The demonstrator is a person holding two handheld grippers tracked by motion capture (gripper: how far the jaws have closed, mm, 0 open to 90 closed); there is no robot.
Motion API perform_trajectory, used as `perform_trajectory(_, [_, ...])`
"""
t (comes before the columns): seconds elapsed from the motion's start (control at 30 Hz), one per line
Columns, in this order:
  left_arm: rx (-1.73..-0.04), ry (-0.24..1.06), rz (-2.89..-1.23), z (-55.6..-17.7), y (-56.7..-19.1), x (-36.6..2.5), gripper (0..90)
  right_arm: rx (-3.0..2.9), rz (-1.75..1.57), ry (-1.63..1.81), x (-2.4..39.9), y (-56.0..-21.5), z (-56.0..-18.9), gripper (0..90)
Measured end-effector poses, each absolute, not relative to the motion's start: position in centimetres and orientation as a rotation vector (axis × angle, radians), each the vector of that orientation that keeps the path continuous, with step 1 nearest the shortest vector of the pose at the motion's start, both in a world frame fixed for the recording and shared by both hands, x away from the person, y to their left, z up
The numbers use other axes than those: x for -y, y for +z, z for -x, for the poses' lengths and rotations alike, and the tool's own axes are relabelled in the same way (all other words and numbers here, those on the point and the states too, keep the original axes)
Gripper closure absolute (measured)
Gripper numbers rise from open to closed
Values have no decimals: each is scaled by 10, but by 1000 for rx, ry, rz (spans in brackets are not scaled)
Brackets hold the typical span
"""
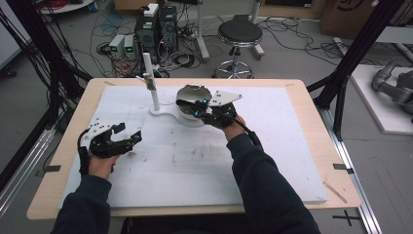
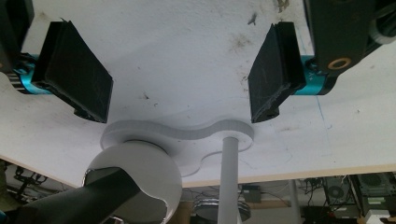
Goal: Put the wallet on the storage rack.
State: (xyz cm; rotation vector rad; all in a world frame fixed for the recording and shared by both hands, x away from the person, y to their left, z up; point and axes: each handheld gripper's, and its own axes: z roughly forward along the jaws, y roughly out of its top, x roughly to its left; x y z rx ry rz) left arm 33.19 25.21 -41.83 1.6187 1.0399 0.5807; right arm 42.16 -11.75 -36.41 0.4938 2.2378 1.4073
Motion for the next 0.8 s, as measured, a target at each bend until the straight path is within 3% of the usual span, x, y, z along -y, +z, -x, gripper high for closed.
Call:
perform_trajectory(0.1, [-1040, 583, -1621, -332, -419, -252, 221, -2150, -516, 1415, 114, -361, -422, 765])
perform_trajectory(0.53, [-1041, 579, -1620, -332, -418, -251, 221, -2259, -160, 1236, 117, -360, -417, 752])
perform_trajectory(0.6, [-1040, 581, -1622, -332, -419, -251, 221, -2271, -164, 1235, 117, -360, -417, 726])
perform_trajectory(0.63, [-1038, 580, -1622, -332, -419, -251, 221, -2315, -217, 1265, 117, -362, -417, 603])
perform_trajectory(0.7, [-1043, 579, -1619, -332, -419, -252, 221, -2335, -310, 1315, 119, -361, -417, 440])
perform_trajectory(0.8, [-1041, 581, -1619, -332, -419, -252, 221, -2304, -347, 1351, 126, -358, -415, 390])
